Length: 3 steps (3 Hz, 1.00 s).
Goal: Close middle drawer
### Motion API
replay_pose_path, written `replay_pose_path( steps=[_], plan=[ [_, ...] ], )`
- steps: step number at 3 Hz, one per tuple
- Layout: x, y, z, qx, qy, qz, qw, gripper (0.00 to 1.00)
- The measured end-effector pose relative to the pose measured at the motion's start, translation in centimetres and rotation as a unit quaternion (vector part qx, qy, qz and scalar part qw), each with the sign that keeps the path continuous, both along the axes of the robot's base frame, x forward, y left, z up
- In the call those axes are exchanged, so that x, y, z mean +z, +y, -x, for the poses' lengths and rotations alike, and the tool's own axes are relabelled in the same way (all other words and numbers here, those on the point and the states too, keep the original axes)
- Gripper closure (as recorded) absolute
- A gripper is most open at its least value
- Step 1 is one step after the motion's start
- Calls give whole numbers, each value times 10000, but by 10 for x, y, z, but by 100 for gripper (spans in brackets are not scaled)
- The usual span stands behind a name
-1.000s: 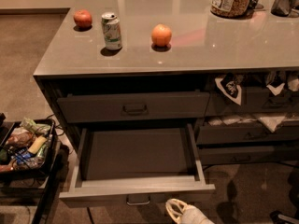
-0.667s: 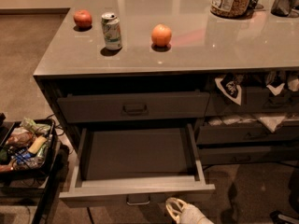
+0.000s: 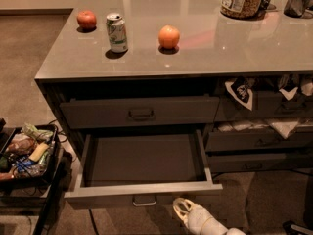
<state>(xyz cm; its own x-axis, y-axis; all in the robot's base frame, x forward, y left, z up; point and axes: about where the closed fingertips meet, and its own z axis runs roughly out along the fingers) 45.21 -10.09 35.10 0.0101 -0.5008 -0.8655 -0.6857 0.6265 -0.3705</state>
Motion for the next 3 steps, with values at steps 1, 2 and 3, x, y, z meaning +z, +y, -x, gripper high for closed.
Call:
replay_pose_path(
  steps=[1, 2, 3],
  plan=[
    [14, -9, -26, -58, -186, 101, 9998, 100],
    [24, -1, -87, 179, -254, 171, 9994, 100],
    [24, 1, -87, 193, -254, 146, 9994, 100]
  ],
)
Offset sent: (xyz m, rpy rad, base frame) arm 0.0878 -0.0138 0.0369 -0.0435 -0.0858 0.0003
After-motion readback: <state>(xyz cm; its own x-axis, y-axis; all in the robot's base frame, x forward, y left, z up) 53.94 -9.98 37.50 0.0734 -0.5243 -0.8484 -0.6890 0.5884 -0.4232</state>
